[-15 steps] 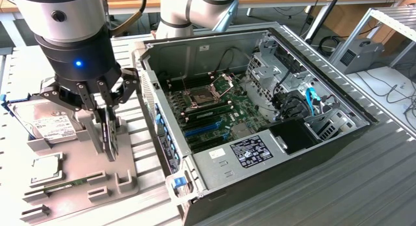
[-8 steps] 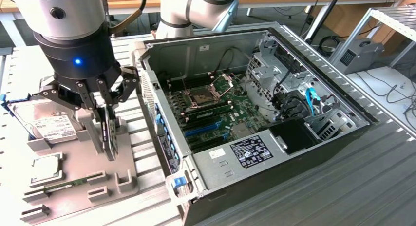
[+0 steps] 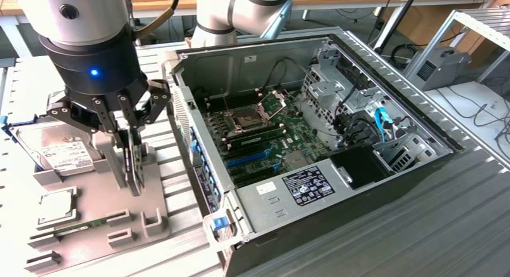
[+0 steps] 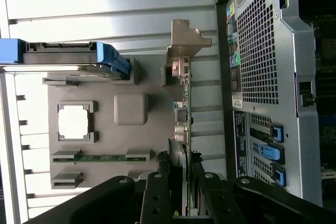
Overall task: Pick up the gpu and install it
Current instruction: 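Pick up the gpu and move the gpu toward the slot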
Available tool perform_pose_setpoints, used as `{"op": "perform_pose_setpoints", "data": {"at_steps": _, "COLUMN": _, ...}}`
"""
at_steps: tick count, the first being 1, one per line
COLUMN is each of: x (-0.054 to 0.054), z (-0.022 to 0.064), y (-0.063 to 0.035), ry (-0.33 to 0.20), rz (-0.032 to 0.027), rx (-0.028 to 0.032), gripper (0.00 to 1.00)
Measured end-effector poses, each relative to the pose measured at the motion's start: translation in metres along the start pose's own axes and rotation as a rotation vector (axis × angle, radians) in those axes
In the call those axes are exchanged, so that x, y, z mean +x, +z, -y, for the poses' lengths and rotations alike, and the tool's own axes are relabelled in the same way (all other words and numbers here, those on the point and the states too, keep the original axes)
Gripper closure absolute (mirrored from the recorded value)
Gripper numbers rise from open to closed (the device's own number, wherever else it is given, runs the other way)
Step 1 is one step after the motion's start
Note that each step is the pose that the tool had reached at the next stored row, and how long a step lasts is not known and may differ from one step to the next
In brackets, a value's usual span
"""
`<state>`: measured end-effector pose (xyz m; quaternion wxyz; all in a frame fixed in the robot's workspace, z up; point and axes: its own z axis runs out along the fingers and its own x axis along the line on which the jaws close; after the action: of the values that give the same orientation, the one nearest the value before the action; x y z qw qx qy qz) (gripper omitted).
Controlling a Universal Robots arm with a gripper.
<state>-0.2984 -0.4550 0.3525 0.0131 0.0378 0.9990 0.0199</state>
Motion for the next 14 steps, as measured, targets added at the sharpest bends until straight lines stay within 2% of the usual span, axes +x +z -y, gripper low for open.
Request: {"op": "perform_pose_setpoints", "data": {"at_steps": 14, "x": -0.0002, "z": -0.0003, "y": -0.0084, "ry": 0.000, "rz": 0.0000, "rx": 0.0000, "gripper": 0.74}}
